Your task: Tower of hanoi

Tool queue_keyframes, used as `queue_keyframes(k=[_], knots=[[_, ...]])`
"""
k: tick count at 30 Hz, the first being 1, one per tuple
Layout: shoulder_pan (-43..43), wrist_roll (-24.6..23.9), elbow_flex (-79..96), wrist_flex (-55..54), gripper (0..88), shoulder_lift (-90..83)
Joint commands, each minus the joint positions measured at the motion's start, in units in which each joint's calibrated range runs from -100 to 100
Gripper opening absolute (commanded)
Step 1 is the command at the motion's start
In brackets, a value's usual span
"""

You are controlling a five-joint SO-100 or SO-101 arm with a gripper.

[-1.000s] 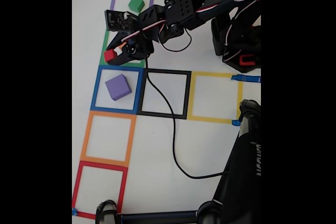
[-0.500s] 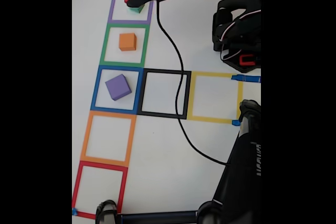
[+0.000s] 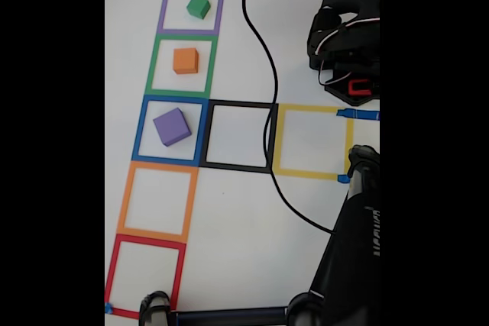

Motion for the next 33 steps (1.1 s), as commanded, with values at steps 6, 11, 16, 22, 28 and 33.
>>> queue_keyframes(k=[6,11,16,22,28,33], knots=[[7.4,0.0,31.6,-34.5,1.1,-2.8],[8.8,0.0,44.5,-57.6,1.1,4.2],[10.4,0.0,50.2,-75.5,1.1,14.7],[12.1,0.0,53.5,-92.6,1.1,26.7],[13.7,0.0,52.7,-101.1,1.1,34.8],[14.5,0.0,52.3,-105.7,1.1,40.0]])
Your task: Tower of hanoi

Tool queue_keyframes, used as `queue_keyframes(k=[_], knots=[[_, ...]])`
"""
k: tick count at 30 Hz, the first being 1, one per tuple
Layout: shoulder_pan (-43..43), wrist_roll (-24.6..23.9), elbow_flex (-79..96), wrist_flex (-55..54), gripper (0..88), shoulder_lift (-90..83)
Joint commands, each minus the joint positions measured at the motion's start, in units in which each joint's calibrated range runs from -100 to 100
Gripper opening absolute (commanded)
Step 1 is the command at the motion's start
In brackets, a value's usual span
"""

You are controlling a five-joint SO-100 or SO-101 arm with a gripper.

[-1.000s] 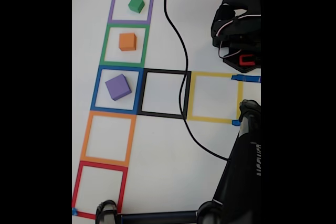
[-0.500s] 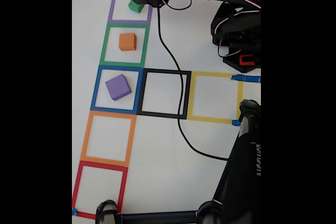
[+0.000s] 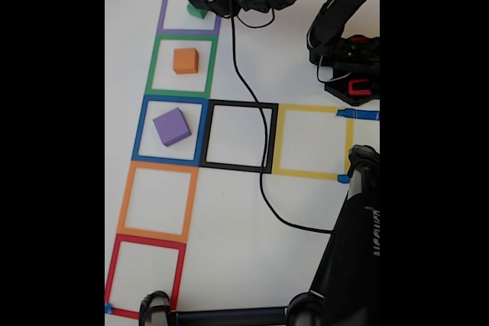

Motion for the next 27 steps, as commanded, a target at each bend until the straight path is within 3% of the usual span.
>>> queue_keyframes(k=[1,9,27], knots=[[0.9,0.4,-1.4,-5.0,1.1,2.8],[0.9,0.4,-4.0,-12.4,1.1,11.1],[-0.2,0.4,-6.1,-14.9,1.2,16.0]])
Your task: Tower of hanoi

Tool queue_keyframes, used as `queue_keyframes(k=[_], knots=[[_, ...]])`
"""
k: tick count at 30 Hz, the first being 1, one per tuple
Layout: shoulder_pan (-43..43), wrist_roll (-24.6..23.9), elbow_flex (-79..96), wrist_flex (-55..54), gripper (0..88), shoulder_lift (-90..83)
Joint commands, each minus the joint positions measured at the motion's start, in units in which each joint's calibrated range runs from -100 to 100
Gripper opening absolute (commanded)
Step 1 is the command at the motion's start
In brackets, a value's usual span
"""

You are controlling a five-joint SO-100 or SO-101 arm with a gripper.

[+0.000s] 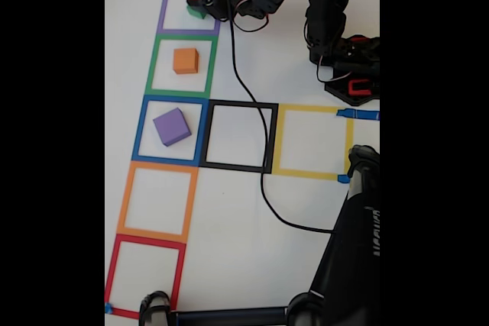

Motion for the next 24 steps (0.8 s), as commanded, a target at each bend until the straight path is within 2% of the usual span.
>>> queue_keyframes(k=[1,6,10,24], knots=[[-1.0,0.2,-1.5,-1.9,1.2,0.1],[-1.2,0.2,-1.1,-2.0,3.3,0.6],[-0.8,0.2,-0.8,-2.5,11.9,1.1],[-0.3,0.2,-0.4,-2.4,18.3,-0.7]])
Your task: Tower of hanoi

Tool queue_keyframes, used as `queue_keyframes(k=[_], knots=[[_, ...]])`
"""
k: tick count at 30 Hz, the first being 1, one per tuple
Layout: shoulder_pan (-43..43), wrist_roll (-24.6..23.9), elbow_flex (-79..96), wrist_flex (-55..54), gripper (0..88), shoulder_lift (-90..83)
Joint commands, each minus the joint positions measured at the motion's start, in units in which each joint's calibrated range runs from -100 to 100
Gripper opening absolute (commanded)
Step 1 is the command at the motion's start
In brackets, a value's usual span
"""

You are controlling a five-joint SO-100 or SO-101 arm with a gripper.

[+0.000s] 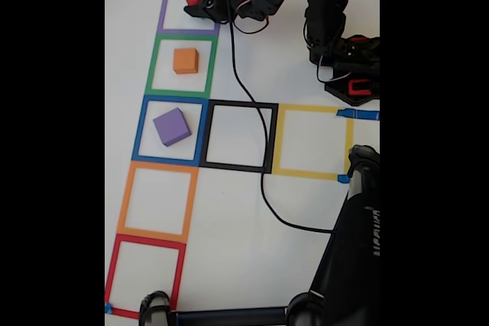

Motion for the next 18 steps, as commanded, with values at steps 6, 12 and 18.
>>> queue_keyframes(k=[6,12,18], knots=[[0.3,0.2,0.7,5.0,18.7,-11.8],[-0.7,0.2,-1.2,27.8,2.8,-30.1],[-4.8,0.2,-12.7,65.1,1.1,-49.3]])
